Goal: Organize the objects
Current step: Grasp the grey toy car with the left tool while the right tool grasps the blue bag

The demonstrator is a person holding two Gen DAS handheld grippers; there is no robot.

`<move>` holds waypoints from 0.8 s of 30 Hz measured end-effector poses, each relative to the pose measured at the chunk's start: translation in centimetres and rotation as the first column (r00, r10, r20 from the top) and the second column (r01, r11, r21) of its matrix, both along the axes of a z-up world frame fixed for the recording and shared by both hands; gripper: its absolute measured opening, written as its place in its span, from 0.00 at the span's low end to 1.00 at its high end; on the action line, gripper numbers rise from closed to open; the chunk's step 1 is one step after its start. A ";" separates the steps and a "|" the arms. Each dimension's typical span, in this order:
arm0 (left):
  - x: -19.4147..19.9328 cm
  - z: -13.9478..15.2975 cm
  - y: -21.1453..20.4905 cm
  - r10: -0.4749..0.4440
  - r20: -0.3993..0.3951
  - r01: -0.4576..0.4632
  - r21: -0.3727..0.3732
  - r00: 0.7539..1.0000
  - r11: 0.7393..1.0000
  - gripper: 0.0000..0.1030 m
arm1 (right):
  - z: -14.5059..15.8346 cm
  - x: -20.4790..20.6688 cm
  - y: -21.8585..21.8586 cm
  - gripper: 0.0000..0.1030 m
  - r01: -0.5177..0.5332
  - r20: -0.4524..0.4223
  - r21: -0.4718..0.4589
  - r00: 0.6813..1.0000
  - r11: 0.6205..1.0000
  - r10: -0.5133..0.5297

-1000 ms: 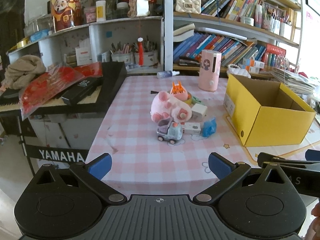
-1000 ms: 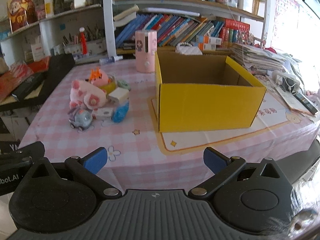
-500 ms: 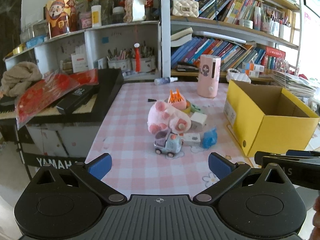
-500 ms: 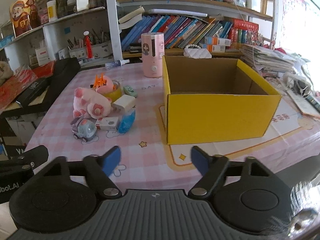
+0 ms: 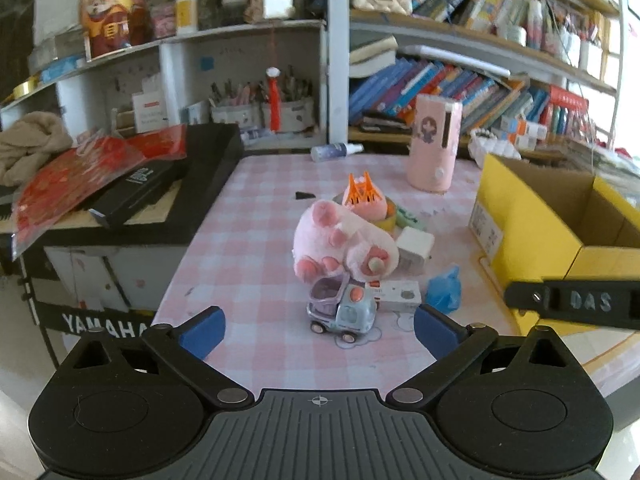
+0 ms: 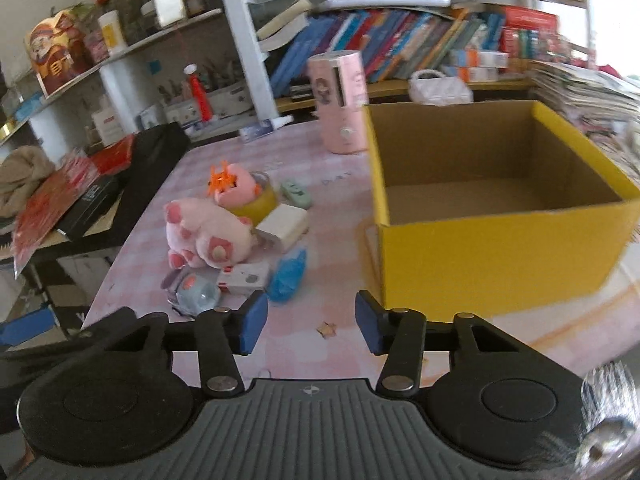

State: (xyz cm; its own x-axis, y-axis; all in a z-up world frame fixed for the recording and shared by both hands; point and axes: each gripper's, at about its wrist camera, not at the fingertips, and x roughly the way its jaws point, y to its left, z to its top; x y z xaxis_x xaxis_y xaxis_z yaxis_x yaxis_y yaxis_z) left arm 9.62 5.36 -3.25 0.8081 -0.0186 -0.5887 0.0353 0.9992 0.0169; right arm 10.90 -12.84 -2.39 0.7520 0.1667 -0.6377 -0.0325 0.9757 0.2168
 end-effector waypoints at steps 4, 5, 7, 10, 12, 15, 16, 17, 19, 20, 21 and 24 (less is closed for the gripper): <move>2.0 -1.6 -0.5 -0.016 -0.025 0.017 0.040 1.000 0.999 0.92 | -0.8 2.6 1.2 0.40 -0.041 -0.015 0.001 0.999 0.999 0.041; 2.4 -2.0 -0.6 -0.020 -0.035 0.021 0.043 0.999 0.999 0.91 | -1.0 3.2 1.6 0.39 -0.053 -0.018 -0.006 0.998 0.999 0.053; 3.5 -2.7 -0.9 -0.035 -0.052 0.038 0.047 0.998 0.998 0.91 | -1.3 4.8 2.4 0.38 -0.078 -0.032 -0.034 0.997 0.996 0.077; 5.3 -3.6 -1.5 -0.060 -0.057 0.063 0.054 0.997 0.997 0.91 | -2.2 7.2 3.1 0.38 -0.084 -0.078 -0.080 0.994 0.993 0.078; 6.3 -4.3 -1.9 -0.068 -0.062 0.072 0.066 0.996 0.995 0.91 | -3.1 8.7 3.1 0.36 -0.077 -0.120 -0.085 0.991 0.993 0.067; 7.6 -5.2 -2.1 -0.070 -0.077 0.077 0.084 0.995 0.993 0.91 | -3.9 10.3 3.5 0.40 -0.081 -0.156 -0.095 0.986 0.992 0.065; 7.9 -5.5 -2.1 -0.069 -0.084 0.076 0.090 0.994 0.993 0.91 | -4.0 10.7 3.7 0.41 -0.076 -0.161 -0.111 0.985 0.991 0.057; 8.1 -5.8 -2.1 -0.067 -0.090 0.076 0.092 0.994 0.993 0.91 | -4.3 11.1 3.8 0.42 -0.070 -0.168 -0.123 0.985 0.990 0.049; 8.6 -6.4 -2.0 -0.073 -0.102 0.082 0.090 0.992 0.993 0.86 | -4.8 11.7 4.0 0.43 -0.069 -0.182 -0.141 0.982 0.988 0.043; 8.8 -6.7 -2.0 -0.075 -0.112 0.086 0.091 0.991 0.992 0.85 | -5.1 12.1 4.1 0.44 -0.066 -0.191 -0.149 0.981 0.987 0.037; 8.9 -7.0 -2.0 -0.078 -0.122 0.090 0.091 0.989 0.992 0.83 | -5.5 12.5 4.1 0.44 -0.061 -0.204 -0.153 0.979 0.986 0.028; 9.1 -7.0 -1.7 -0.090 -0.121 0.098 0.059 0.989 0.994 0.75 | -6.2 13.0 3.8 0.42 -0.053 -0.213 -0.137 0.977 0.989 0.023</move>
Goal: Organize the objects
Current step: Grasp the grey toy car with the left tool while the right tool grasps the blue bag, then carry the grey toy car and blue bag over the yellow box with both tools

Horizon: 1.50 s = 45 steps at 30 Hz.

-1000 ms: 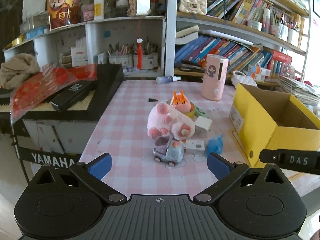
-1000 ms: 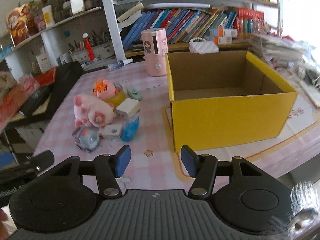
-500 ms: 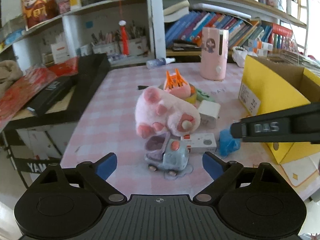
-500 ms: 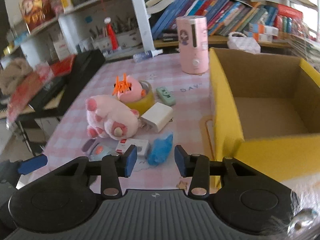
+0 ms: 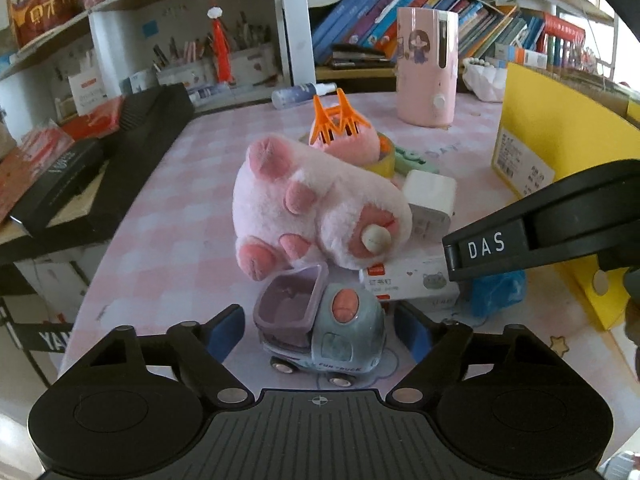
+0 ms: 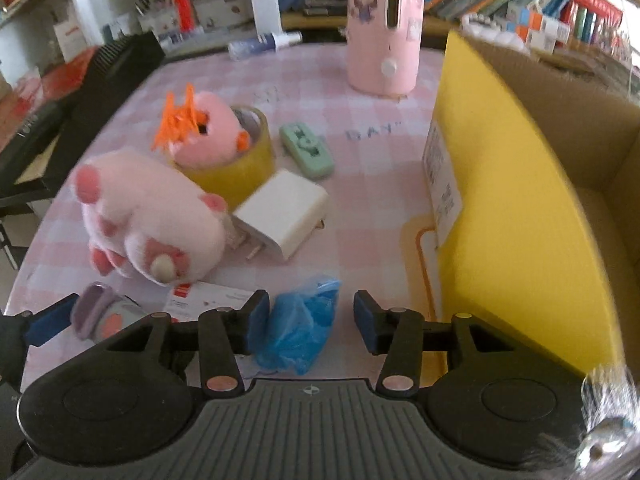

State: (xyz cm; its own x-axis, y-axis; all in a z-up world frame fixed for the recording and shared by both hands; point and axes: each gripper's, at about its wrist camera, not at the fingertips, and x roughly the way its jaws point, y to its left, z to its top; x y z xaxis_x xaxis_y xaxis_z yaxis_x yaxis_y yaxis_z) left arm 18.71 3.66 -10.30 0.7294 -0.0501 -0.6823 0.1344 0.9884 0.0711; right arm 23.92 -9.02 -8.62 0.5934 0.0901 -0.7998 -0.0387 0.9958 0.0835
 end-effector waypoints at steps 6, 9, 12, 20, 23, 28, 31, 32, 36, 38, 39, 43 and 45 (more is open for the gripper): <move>0.1 0.5 0.5 0.014 -0.028 -0.015 -0.021 1.000 1.000 0.62 | 0.3 -0.3 -0.7 0.24 -0.001 0.023 0.060 1.000 0.998 -0.001; -0.5 1.4 1.2 0.035 -0.021 -0.036 -0.039 0.999 0.999 0.62 | 1.3 -0.8 -0.6 0.24 -0.004 0.055 0.069 0.999 0.998 0.000; -1.7 2.8 1.7 0.043 0.004 -0.043 -0.061 0.999 0.997 0.62 | 2.6 -1.7 -0.6 0.24 -0.018 0.095 0.078 0.995 0.997 0.010; -6.2 7.0 3.8 0.066 0.054 -0.059 -0.112 0.996 0.992 0.62 | 6.2 -5.7 -1.2 0.24 -0.083 0.192 0.106 0.979 0.991 0.061; -8.4 8.6 4.7 0.053 0.063 -0.044 -0.135 0.997 0.990 0.62 | 7.3 -7.9 -1.5 0.24 -0.119 0.211 0.106 0.973 0.987 0.094; -11.9 10.1 5.5 0.038 0.076 -0.024 -0.180 0.996 0.983 0.62 | 8.5 -11.8 -2.0 0.24 -0.159 0.233 0.080 0.963 0.984 0.137; -13.8 10.3 5.5 0.029 0.075 -0.013 -0.202 0.997 0.979 0.62 | 8.6 -14.4 -2.3 0.24 -0.157 0.234 0.070 0.963 0.985 0.136; -14.4 10.2 5.4 0.023 0.072 -0.008 -0.206 0.997 0.979 0.62 | 8.5 -15.4 -2.4 0.24 -0.150 0.232 0.069 0.964 0.986 0.130; -15.7 10.4 5.4 -0.002 0.078 0.018 -0.205 0.997 0.979 0.62 | 7.8 -18.6 -2.5 0.24 -0.117 0.210 0.072 0.973 0.990 0.100; -16.2 10.5 5.3 -0.010 0.086 0.028 -0.211 0.996 0.977 0.62 | 7.5 -19.4 -2.6 0.24 -0.104 0.190 0.081 0.978 0.991 0.087; -16.5 10.5 5.2 -0.015 0.086 0.034 -0.214 0.996 0.976 0.62 | 7.5 -19.8 -2.7 0.24 -0.095 0.188 0.083 0.979 0.992 0.078; -17.5 10.1 4.9 -0.042 0.081 0.059 -0.215 0.996 0.975 0.62 | 7.5 -21.5 -3.2 0.24 -0.061 0.186 0.080 0.982 0.995 0.045; -17.9 10.0 4.7 -0.055 0.079 0.071 -0.215 0.995 0.974 0.62 | 7.4 -22.2 -3.4 0.24 -0.046 0.176 0.079 0.984 0.996 0.031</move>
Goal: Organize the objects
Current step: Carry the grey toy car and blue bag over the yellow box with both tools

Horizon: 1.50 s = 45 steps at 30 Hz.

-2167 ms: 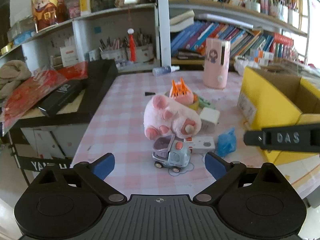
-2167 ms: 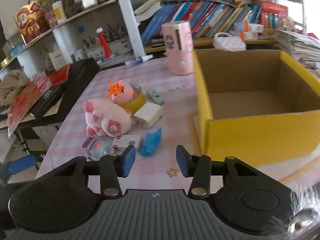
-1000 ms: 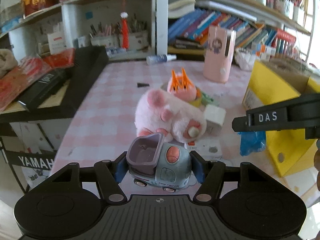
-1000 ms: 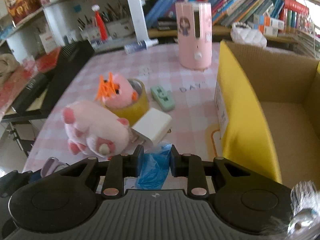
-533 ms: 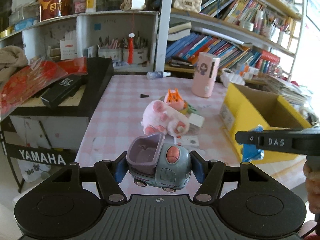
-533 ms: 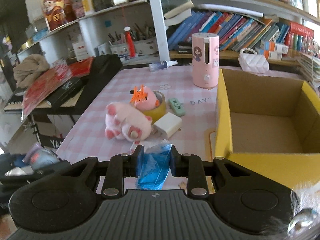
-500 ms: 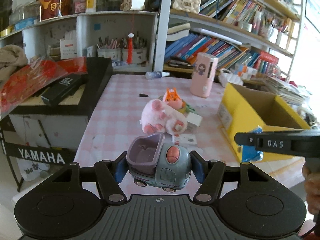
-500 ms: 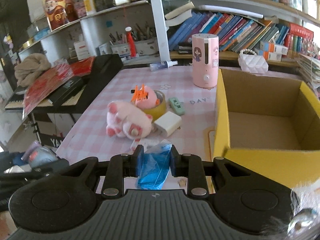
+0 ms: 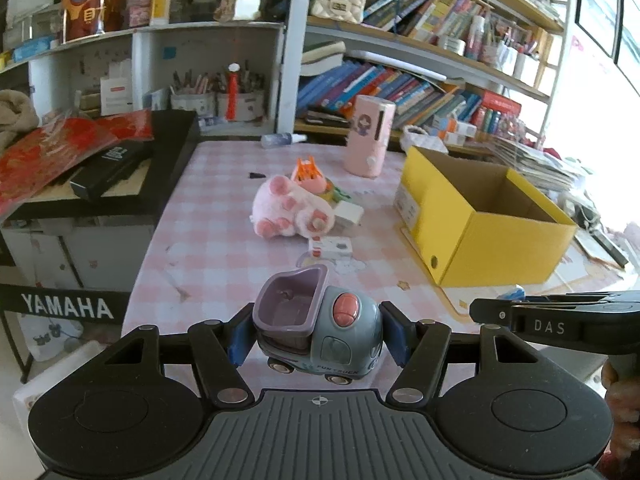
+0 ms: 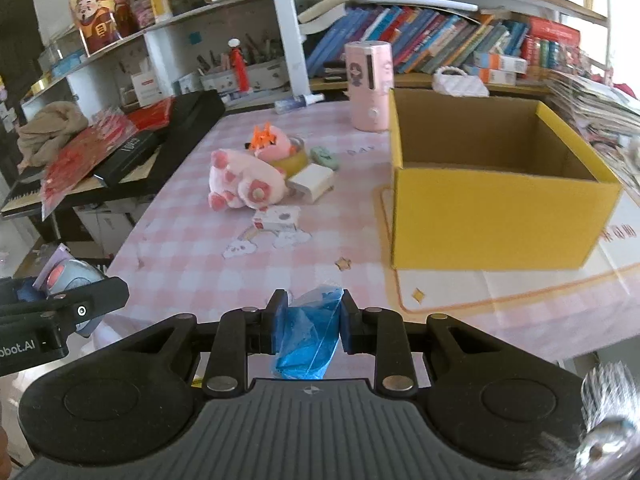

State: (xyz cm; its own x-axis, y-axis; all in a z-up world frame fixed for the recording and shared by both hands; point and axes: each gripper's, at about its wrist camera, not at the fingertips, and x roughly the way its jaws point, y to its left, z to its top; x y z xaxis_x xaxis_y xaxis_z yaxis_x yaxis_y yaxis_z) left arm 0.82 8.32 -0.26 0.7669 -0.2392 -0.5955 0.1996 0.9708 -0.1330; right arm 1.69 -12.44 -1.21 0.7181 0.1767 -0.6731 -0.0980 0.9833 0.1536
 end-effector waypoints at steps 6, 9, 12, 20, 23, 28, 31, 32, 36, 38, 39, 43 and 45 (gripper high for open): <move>-1.4 0.1 -0.7 -0.037 0.011 0.037 0.000 0.999 0.999 0.62 | 0.1 -1.9 -0.9 0.24 0.035 -0.009 0.003 0.999 0.999 -0.035; -2.0 0.2 -1.0 -0.049 0.012 0.049 0.002 0.999 0.999 0.62 | 0.2 -2.6 -1.1 0.24 0.042 -0.012 0.003 0.999 0.999 -0.042; -2.4 0.2 -1.4 -0.058 0.011 0.058 0.009 0.998 0.998 0.62 | 0.1 -3.3 -1.3 0.24 0.047 -0.018 0.003 0.999 0.999 -0.047; -3.4 0.2 -2.3 -0.092 0.004 0.092 0.019 0.996 0.996 0.62 | -0.3 -4.7 -2.3 0.24 0.075 -0.045 0.022 0.996 0.997 -0.074; -3.8 0.2 -2.7 -0.113 0.004 0.113 0.022 0.994 0.993 0.62 | -0.3 -5.3 -2.6 0.24 0.088 -0.048 0.023 0.995 0.996 -0.086; -4.2 0.3 -3.4 -0.142 0.007 0.142 0.030 0.990 0.989 0.62 | -0.3 -6.1 -3.5 0.24 0.121 -0.053 0.033 0.991 0.992 -0.119; -4.4 0.3 -3.7 -0.151 0.010 0.151 0.035 0.988 0.988 0.62 | -0.3 -6.4 -3.8 0.24 0.133 -0.054 0.042 0.990 0.990 -0.130; -4.5 0.3 -3.8 -0.153 0.011 0.153 0.037 0.988 0.988 0.62 | -0.3 -6.5 -3.8 0.24 0.134 -0.056 0.044 0.990 0.990 -0.131; -4.6 0.4 -4.0 -0.160 0.012 0.160 0.040 0.987 0.986 0.62 | -0.3 -6.7 -3.9 0.24 0.133 -0.058 0.050 0.990 0.990 -0.130; -4.7 0.4 -4.1 -0.163 0.015 0.162 0.040 0.987 0.986 0.62 | -0.3 -6.7 -3.9 0.24 0.134 -0.059 0.049 0.990 0.990 -0.131; -4.8 0.4 -4.2 -0.164 0.016 0.164 0.039 0.986 0.986 0.62 | -0.3 -6.7 -3.9 0.24 0.134 -0.059 0.049 0.990 0.990 -0.131; -4.8 0.4 -4.7 -0.176 0.013 0.175 0.032 0.984 0.984 0.62 | -0.3 -7.1 -4.1 0.24 0.136 -0.064 0.044 0.989 0.990 -0.133; -4.8 0.3 -5.1 -0.189 0.010 0.188 0.033 0.982 0.982 0.62 | -0.4 -7.6 -4.4 0.24 0.141 -0.068 0.042 0.988 0.989 -0.138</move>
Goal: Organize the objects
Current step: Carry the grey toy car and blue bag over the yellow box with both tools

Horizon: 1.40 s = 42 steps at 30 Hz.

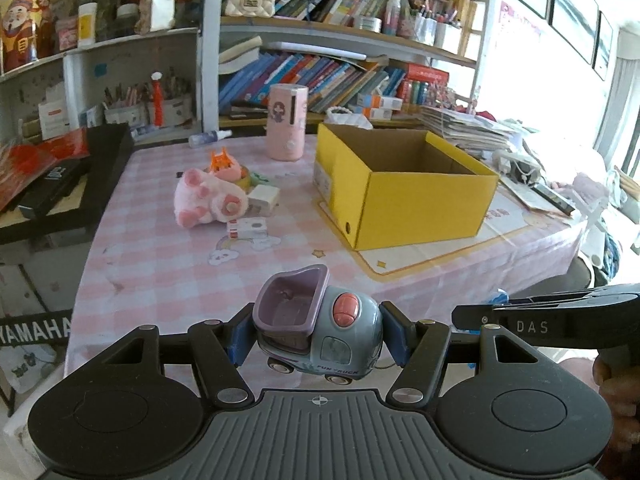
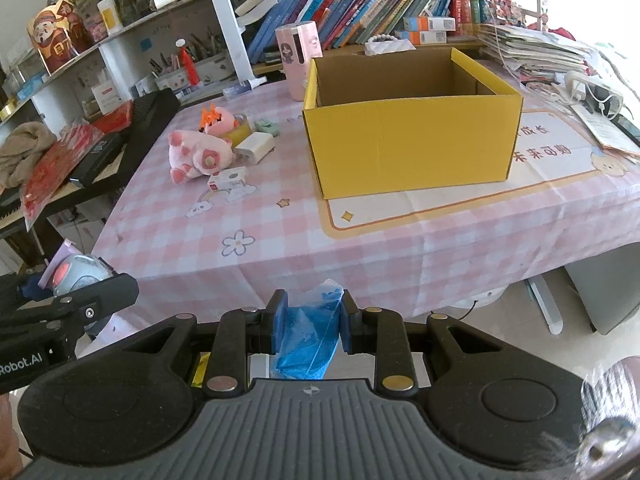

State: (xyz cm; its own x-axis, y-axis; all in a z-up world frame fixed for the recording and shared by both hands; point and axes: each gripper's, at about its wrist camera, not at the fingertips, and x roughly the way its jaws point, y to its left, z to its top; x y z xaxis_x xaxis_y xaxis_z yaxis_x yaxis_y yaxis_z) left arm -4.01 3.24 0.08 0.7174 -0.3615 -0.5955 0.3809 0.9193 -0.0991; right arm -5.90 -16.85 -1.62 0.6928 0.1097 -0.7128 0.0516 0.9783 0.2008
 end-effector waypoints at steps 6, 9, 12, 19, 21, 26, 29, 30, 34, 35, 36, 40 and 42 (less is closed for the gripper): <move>0.3 -0.1 -1.5 -0.045 -0.008 0.045 0.009 0.999 0.999 0.62 | -0.3 -0.6 -1.3 0.24 0.037 -0.014 0.011 0.999 0.999 -0.037; 0.9 -0.3 -2.2 -0.054 -0.010 0.054 0.011 0.998 0.998 0.62 | -0.6 -0.5 -2.0 0.24 0.054 -0.017 0.013 0.998 0.998 -0.054; 1.6 -0.6 -3.3 -0.074 -0.021 0.074 0.017 0.997 0.997 0.62 | -0.9 -0.3 -3.0 0.24 0.073 -0.022 0.016 0.997 0.997 -0.072; 3.2 -1.0 -6.1 -0.138 -0.045 0.139 0.031 0.989 0.990 0.62 | -1.8 0.4 -5.8 0.24 0.137 -0.052 0.034 0.989 0.990 -0.135; 3.7 -1.0 -6.9 -0.153 -0.041 0.154 0.033 0.987 0.987 0.62 | -1.7 0.7 -6.6 0.24 0.159 -0.052 0.037 0.986 0.987 -0.157; 5.2 -0.9 -8.6 -0.170 -0.031 0.171 0.029 0.985 0.985 0.62 | -1.7 2.1 -8.3 0.24 0.174 -0.060 0.028 0.983 0.984 -0.173; 6.1 -0.8 -9.4 -0.174 -0.025 0.175 0.031 0.984 0.984 0.62 | -1.6 3.0 -9.1 0.24 0.182 -0.058 0.024 0.982 0.983 -0.180; 6.4 -0.7 -9.6 -0.172 -0.017 0.172 0.033 0.985 0.985 0.62 | -1.5 3.4 -9.5 0.24 0.183 -0.058 0.024 0.982 0.983 -0.181; 8.1 0.0 -10.4 -0.151 0.019 0.150 0.029 0.988 0.988 0.62 | -1.3 5.2 -10.2 0.24 0.173 -0.042 0.015 0.984 0.985 -0.172; 8.5 0.3 -10.6 -0.146 0.030 0.145 0.026 0.989 0.989 0.62 | -1.0 5.7 -10.4 0.24 0.168 -0.028 0.012 0.985 0.986 -0.167; 9.1 0.6 -10.7 -0.140 0.042 0.139 0.022 0.989 0.990 0.62 | -0.7 6.3 -10.6 0.24 0.161 -0.010 0.004 0.987 0.987 -0.161; 12.0 2.2 -11.5 -0.108 0.096 0.108 0.005 0.989 0.994 0.62 | 1.0 9.1 -11.0 0.24 0.116 0.084 -0.040 0.990 0.992 -0.113; 13.5 2.9 -12.1 -0.088 0.119 0.089 -0.004 0.989 0.996 0.62 | 2.0 10.7 -11.3 0.24 0.089 0.140 -0.072 0.987 0.993 -0.079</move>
